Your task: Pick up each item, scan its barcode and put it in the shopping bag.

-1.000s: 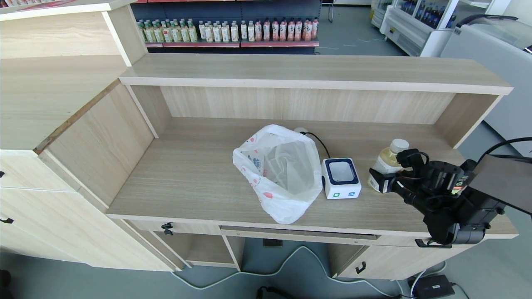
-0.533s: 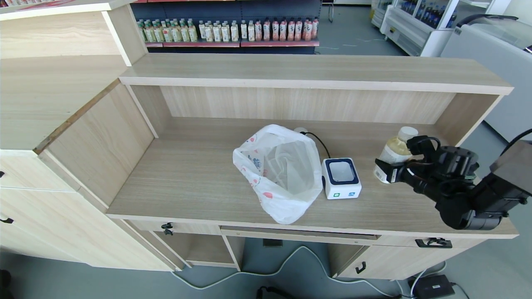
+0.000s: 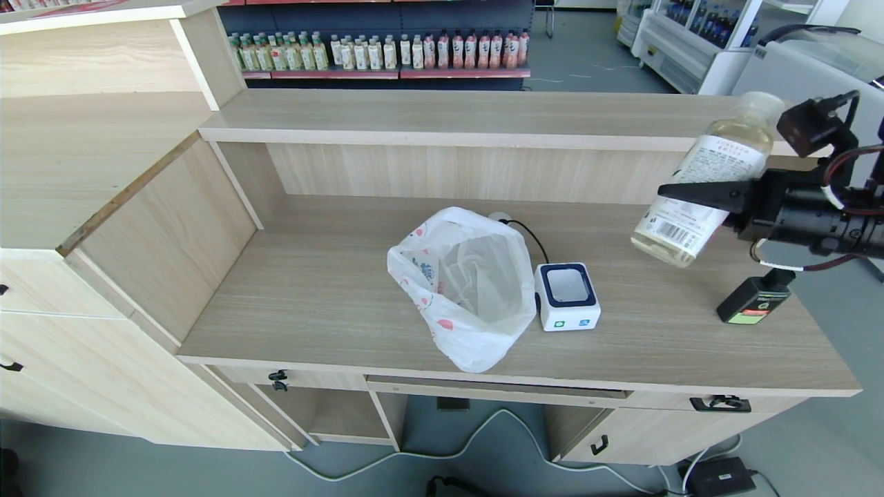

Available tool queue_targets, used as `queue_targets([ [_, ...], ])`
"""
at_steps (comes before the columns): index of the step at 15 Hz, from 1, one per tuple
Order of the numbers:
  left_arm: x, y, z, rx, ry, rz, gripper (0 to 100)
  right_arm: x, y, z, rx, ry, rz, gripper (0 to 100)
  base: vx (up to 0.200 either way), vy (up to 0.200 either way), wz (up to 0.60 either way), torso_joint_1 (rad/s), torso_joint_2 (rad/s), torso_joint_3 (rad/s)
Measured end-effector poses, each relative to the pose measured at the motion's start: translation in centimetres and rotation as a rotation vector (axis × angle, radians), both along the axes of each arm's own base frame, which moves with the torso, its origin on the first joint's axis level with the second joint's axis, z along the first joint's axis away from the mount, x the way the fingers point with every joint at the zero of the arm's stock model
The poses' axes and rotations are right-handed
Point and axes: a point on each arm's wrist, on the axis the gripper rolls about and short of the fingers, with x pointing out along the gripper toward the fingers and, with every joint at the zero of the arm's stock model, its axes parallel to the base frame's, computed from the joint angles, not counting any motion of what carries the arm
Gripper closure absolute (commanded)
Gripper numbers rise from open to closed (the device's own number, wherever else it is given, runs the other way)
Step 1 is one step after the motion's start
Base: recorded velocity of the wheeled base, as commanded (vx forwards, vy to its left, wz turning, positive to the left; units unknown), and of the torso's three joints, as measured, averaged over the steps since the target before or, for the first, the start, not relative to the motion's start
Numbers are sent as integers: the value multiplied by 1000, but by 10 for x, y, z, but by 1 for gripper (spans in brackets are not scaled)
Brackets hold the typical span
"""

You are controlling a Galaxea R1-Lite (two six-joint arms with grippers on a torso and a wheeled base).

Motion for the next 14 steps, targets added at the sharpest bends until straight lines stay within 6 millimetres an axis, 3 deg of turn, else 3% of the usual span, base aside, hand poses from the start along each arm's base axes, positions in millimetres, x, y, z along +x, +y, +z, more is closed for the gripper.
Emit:
queue_targets([
  [3,0,0,0,0,0,0,0,-51,25,26,42,-29,261,100,0,0,0,0,0,0],
  [7,0,0,0,0,0,0,0,-114,51,38,76,-28,539,100,0,0,0,0,0,0],
  [10,0,0,0,0,0,0,0,-144,62,51,92,-41,686,100,0,0,0,0,0,0],
  [14,0,0,0,0,0,0,0,-158,66,58,93,-69,751,100,0,0,0,0,0,0],
])
